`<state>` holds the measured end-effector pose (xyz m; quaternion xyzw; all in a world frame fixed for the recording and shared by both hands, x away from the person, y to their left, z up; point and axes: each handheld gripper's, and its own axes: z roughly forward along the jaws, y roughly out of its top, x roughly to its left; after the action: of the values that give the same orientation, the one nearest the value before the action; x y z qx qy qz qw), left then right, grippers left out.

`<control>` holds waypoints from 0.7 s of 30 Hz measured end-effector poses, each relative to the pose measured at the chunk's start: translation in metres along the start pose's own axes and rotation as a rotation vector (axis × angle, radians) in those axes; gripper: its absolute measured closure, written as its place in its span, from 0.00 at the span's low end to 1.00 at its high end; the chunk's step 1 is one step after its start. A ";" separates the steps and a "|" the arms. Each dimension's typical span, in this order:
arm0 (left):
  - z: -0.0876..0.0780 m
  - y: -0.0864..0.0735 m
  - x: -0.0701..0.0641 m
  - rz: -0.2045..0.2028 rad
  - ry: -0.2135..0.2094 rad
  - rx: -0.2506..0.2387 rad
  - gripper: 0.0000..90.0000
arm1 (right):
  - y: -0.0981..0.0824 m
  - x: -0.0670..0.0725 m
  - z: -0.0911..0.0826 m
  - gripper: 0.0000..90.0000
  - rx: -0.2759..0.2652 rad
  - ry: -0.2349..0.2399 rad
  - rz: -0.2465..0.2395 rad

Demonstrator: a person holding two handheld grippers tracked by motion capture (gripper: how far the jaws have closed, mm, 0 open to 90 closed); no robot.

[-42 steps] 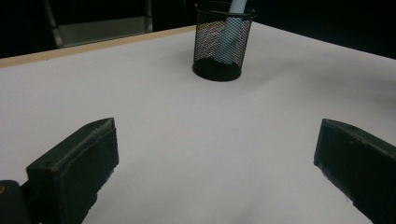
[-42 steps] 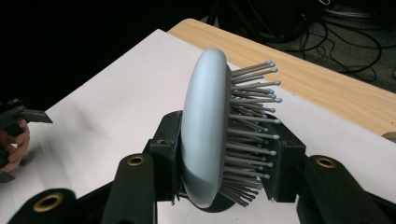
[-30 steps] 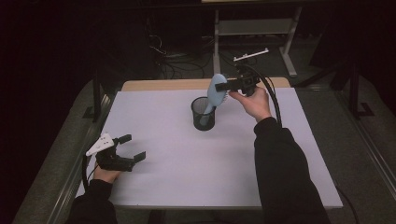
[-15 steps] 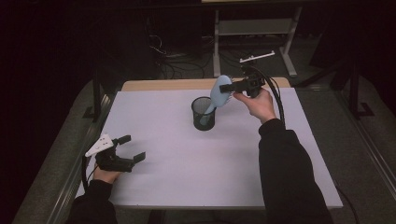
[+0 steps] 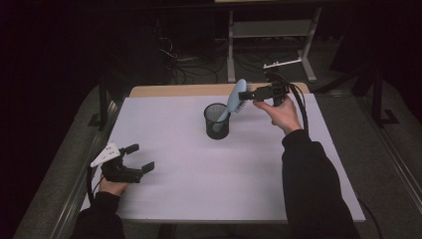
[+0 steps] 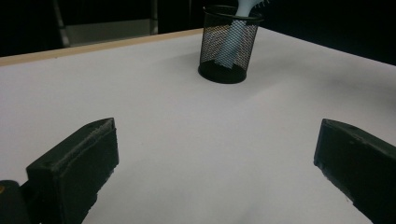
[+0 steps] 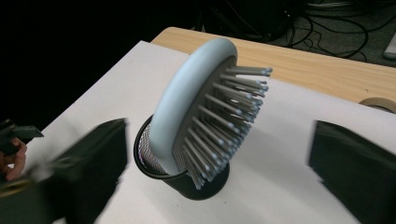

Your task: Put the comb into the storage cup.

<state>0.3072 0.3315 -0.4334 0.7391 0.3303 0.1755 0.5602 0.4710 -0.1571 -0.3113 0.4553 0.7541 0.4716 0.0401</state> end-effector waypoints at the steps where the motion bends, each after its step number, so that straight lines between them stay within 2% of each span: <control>1: 0.000 0.000 0.000 0.001 0.000 0.000 0.00 | -0.001 -0.001 -0.001 0.00 0.003 0.006 -0.001; 3: 0.000 0.000 0.000 0.000 0.001 0.002 0.00 | -0.003 -0.002 -0.003 0.00 0.003 0.015 -0.003; 6: 0.001 0.001 -0.001 0.023 0.017 0.000 0.00 | -0.008 -0.004 -0.005 0.00 -0.002 0.031 0.000; 8: 0.001 0.002 -0.002 0.023 0.018 -0.009 0.00 | -0.014 -0.006 -0.007 0.00 -0.015 0.051 -0.006; 12: 0.002 0.002 -0.002 0.022 0.016 -0.011 0.00 | -0.022 -0.009 -0.011 0.00 -0.032 0.060 -0.018; 15: 0.003 0.002 -0.002 0.020 0.014 -0.006 0.00 | -0.027 -0.009 -0.016 0.00 -0.044 0.050 -0.043; 17: 0.004 0.002 -0.002 0.021 0.013 -0.002 0.00 | -0.031 -0.009 -0.018 0.00 -0.040 0.017 -0.086; 21: 0.004 0.002 -0.002 0.021 0.011 -0.001 0.00 | -0.037 -0.011 -0.023 0.00 -0.039 0.011 -0.094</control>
<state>0.3085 0.3270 -0.4328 0.7411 0.3254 0.1855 0.5572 0.4425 -0.1859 -0.3308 0.4158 0.7654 0.4866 0.0670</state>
